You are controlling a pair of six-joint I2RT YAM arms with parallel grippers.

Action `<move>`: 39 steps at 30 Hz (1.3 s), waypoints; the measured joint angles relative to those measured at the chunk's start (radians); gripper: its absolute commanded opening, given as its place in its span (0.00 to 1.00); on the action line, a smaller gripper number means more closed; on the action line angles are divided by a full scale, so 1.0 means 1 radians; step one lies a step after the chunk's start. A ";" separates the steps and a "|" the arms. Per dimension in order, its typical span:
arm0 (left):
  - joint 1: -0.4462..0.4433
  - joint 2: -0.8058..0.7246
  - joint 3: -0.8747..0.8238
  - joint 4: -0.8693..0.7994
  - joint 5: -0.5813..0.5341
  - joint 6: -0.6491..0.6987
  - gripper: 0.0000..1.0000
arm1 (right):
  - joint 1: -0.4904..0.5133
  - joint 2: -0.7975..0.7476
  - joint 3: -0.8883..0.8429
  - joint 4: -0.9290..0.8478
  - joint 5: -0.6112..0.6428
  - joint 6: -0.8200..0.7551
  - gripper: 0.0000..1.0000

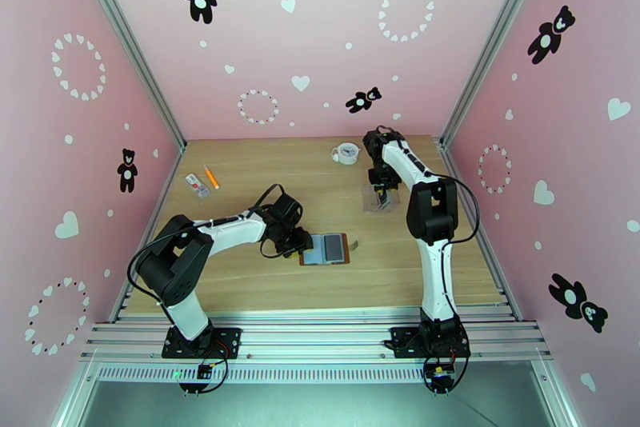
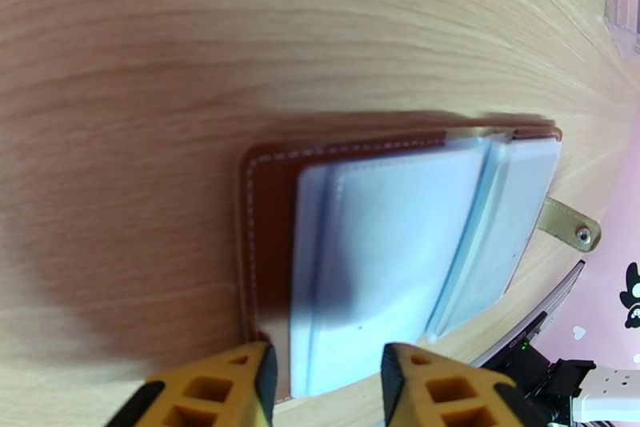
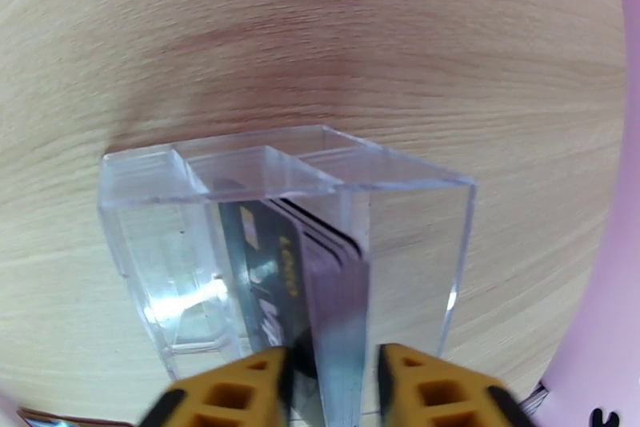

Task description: Put the credit cards into the card holder

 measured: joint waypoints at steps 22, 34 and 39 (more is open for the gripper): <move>0.007 0.006 0.000 0.001 0.004 0.010 0.40 | 0.007 -0.008 0.032 -0.012 -0.074 0.007 0.00; 0.012 0.008 0.000 0.001 0.011 0.010 0.40 | 0.015 -0.008 0.036 -0.034 -0.054 0.007 0.00; 0.012 0.008 0.000 0.001 0.011 0.010 0.40 | 0.023 -0.008 0.036 -0.047 -0.026 0.006 0.00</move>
